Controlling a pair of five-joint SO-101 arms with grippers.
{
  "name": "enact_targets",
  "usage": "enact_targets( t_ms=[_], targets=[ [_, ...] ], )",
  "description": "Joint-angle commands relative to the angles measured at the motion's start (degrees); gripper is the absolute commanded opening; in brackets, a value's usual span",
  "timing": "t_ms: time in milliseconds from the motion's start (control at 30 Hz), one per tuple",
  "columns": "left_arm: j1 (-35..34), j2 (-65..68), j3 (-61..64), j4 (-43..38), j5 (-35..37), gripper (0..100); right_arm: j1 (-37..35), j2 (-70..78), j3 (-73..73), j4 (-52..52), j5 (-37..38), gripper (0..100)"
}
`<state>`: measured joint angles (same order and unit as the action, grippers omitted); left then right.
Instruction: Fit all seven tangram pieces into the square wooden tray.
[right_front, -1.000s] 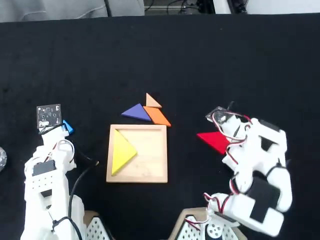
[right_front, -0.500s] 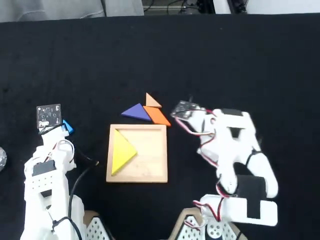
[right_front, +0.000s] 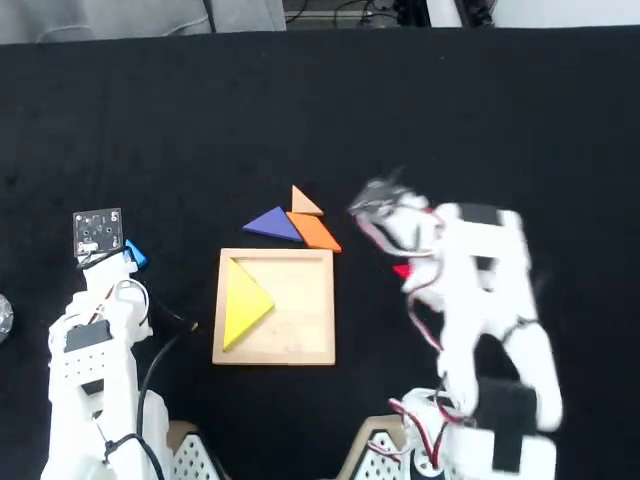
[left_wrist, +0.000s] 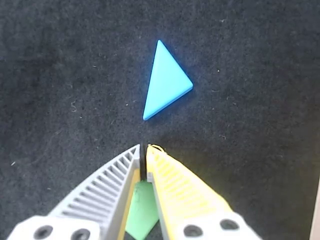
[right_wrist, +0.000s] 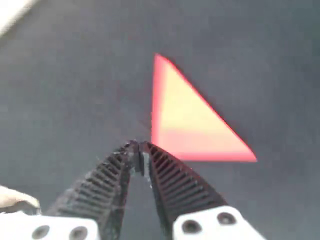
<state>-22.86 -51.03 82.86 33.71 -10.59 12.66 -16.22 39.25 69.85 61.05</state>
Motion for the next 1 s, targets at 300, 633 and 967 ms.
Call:
enact_targets(
  t_ms=[300,633,967],
  targets=[
    [0.0,-0.7,-0.3,0.6,-0.4,3,12.5,14.4,-5.1,-7.0,4.8,1.1],
    [0.0,-0.7,-0.3,0.6,-0.4,3,6.4,27.7,-14.6,-6.5,4.8,1.1],
    [0.0,-0.7,-0.3,0.6,-0.4,3,-9.8,25.0,-19.1,-7.6,-4.7,1.1]
  ],
)
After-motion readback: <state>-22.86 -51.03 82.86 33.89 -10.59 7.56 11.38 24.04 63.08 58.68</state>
